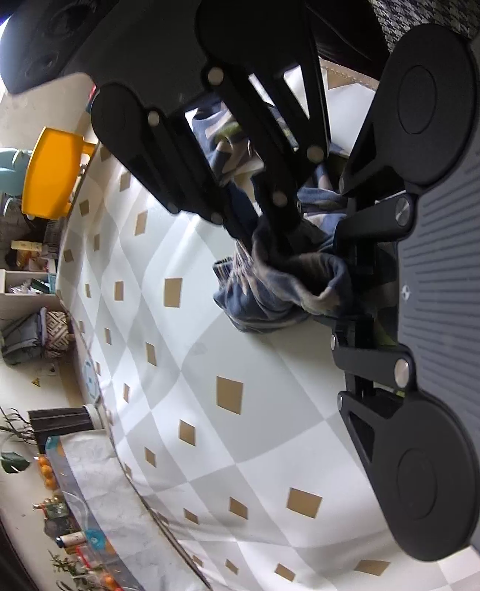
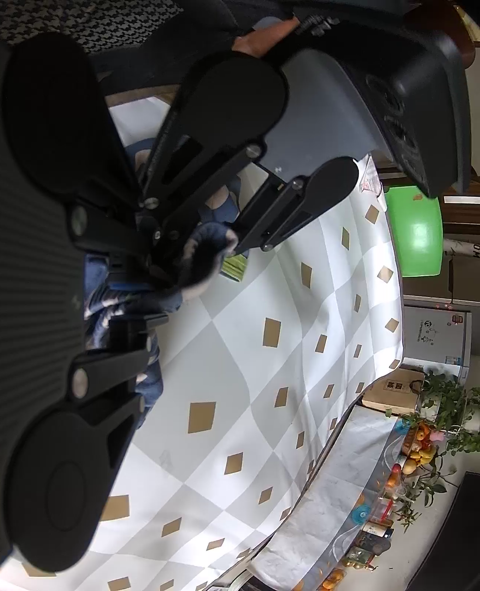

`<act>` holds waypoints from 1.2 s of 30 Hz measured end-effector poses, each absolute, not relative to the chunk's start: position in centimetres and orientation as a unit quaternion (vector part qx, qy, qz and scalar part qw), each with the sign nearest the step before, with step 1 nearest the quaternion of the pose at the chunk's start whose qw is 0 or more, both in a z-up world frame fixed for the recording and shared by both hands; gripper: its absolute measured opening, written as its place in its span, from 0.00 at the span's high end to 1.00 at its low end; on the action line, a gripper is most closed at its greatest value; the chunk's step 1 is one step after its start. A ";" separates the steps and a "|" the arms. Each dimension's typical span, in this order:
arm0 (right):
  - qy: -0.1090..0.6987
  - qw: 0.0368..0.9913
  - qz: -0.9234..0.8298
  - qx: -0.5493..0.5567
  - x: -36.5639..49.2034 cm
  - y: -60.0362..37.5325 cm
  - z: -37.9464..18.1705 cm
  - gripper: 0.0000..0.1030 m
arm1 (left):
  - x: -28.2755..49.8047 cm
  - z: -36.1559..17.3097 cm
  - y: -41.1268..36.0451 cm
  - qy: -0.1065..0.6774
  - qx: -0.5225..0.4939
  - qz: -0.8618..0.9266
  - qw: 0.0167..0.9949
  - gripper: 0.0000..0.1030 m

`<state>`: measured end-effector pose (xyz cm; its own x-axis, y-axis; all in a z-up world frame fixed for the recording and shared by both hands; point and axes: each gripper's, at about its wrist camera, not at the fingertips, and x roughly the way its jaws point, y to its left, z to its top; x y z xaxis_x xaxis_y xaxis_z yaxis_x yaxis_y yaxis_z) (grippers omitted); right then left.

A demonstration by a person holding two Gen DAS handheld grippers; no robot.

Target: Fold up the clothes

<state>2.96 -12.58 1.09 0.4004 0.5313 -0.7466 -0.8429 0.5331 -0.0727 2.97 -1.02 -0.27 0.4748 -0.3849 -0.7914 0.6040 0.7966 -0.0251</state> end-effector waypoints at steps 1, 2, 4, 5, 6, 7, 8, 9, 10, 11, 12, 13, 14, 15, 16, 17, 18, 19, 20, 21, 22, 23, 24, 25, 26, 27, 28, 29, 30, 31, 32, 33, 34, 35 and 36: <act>0.344 0.806 0.426 -0.225 3.1 -12.6 1.1 0.90 | 2.9 -0.3 -1.1 0.419 0.130 -0.292 0.850 0.88; 0.344 0.807 0.425 -0.222 3.2 -12.6 1.1 0.90 | 2.9 -0.2 -1.0 0.417 0.128 -0.290 0.852 0.88; 0.343 0.810 0.424 -0.217 3.4 -12.7 1.1 0.90 | 3.1 -0.1 -0.7 0.417 0.115 -0.286 0.855 0.89; 0.343 0.811 0.424 -0.214 3.5 -12.7 1.1 0.90 | 3.1 0.0 -0.6 0.418 0.109 -0.285 0.856 0.90; 0.342 0.812 0.423 -0.212 3.5 -12.7 1.2 0.90 | 3.2 0.0 -0.5 0.417 0.104 -0.284 0.857 0.90; 0.341 0.813 0.423 -0.210 3.6 -12.7 1.2 0.90 | 3.2 0.1 -0.4 0.417 0.101 -0.283 0.858 0.90; 0.340 0.814 0.423 -0.210 3.6 -12.8 1.3 0.90 | 3.2 0.1 -0.3 0.415 0.098 -0.282 0.859 0.90; 0.340 0.814 0.422 -0.209 3.7 -12.8 1.3 0.89 | 3.2 0.2 -0.2 0.414 0.094 -0.280 0.861 0.90; 0.340 0.815 0.422 -0.207 3.8 -12.8 1.3 0.89 | 3.2 0.2 0.0 0.412 0.091 -0.275 0.864 0.90; 0.340 0.816 0.422 -0.203 3.9 -12.9 1.4 0.88 | 3.2 0.3 0.2 0.409 0.086 -0.270 0.868 0.91; 0.339 0.816 0.423 -0.199 3.9 -13.0 1.5 0.87 | 3.3 0.4 0.4 0.406 0.081 -0.264 0.871 0.91; 0.340 0.817 0.422 -0.194 4.1 -13.1 1.6 0.87 | 3.4 0.4 0.6 0.405 0.075 -0.257 0.874 0.91; 0.343 0.819 0.421 -0.187 4.2 -13.3 1.7 0.84 | 3.5 0.5 0.9 0.404 0.069 -0.250 0.877 0.91; 0.345 0.820 0.420 -0.179 4.4 -13.5 1.9 0.77 | 3.6 0.5 1.1 0.403 0.068 -0.241 0.880 0.91; 0.348 0.822 0.418 -0.170 4.7 -13.8 2.0 0.74 | 3.7 0.6 1.3 0.402 0.071 -0.233 0.883 0.91; 0.350 0.826 0.413 -0.158 5.0 -14.2 2.2 0.72 | 3.7 0.6 1.3 0.401 0.075 -0.225 0.885 0.91; 0.354 0.831 0.405 -0.143 5.5 -14.6 2.3 0.69 | 3.8 0.6 1.4 0.398 0.079 -0.218 0.888 0.91; 0.359 0.836 0.395 -0.125 6.0 -15.0 2.4 0.67 | 3.8 0.7 1.4 0.396 0.084 -0.210 0.890 0.91; 0.363 0.842 0.385 -0.106 6.5 -15.5 2.5 0.65 | 3.8 0.7 1.5 0.394 0.086 -0.204 0.892 0.91; 0.368 0.846 0.376 -0.087 7.0 -15.9 2.6 0.62 | 3.9 0.7 1.6 0.394 0.086 -0.199 0.893 0.91; 0.373 0.850 0.366 -0.071 7.5 -16.3 2.6 0.62 | 4.1 0.7 1.7 0.396 0.086 -0.193 0.893 0.92; 0.377 0.855 0.352 -0.060 7.9 -16.6 2.5 0.61 | 4.1 0.7 1.8 0.398 0.087 -0.188 0.894 0.92; 0.382 0.860 0.336 -0.050 8.4 -17.0 2.4 0.60 | 4.2 0.6 1.9 0.400 0.089 -0.183 0.894 0.92; 0.389 0.864 0.316 -0.040 8.9 -17.3 2.2 0.59 | 4.3 0.5 2.0 0.401 0.091 -0.178 0.894 0.92; 0.400 0.868 0.293 -0.025 9.5 -17.8 1.9 0.57 | 4.3 0.4 2.1 0.403 0.092 -0.174 0.894 0.92; 0.412 0.871 0.269 -0.003 10.2 -18.5 1.6 0.56 | 4.3 0.4 2.2 0.404 0.091 -0.171 0.894 0.92; 0.425 0.871 0.247 0.027 10.8 -19.3 1.2 0.56 | 4.4 0.4 2.3 0.406 0.090 -0.167 0.894 0.92; 0.437 0.869 0.226 0.057 11.5 -20.0 0.8 0.55 | 4.4 0.3 2.3 0.408 0.088 -0.165 0.894 0.92; 0.449 0.864 0.208 0.089 12.0 -20.8 0.3 0.55 | 4.4 0.3 2.4 0.409 0.087 -0.163 0.894 0.92; 0.459 0.860 0.191 0.117 12.4 -21.4 -0.3 0.55 | 4.4 0.3 2.4 0.410 0.085 -0.161 0.894 0.92; 0.467 0.855 0.176 0.138 12.8 -22.0 -0.8 0.55 | 4.4 0.2 2.4 0.411 0.085 -0.159 0.894 0.92; 0.474 0.851 0.165 0.153 13.1 -22.3 -1.4 0.55 | 4.4 0.3 2.4 0.411 0.085 -0.158 0.894 0.92; 0.480 0.847 0.160 0.163 13.3 -22.5 -1.8 0.55 | 4.4 0.3 2.4 0.411 0.084 -0.158 0.894 0.92; 0.485 0.843 0.154 0.173 13.5 -22.7 -2.3 0.55 | 4.4 0.3 2.4 0.411 0.084 -0.158 0.894 0.92; 0.491 0.839 0.148 0.182 13.7 -22.8 -2.7 0.54 | 4.4 0.3 2.4 0.412 0.083 -0.158 0.894 0.92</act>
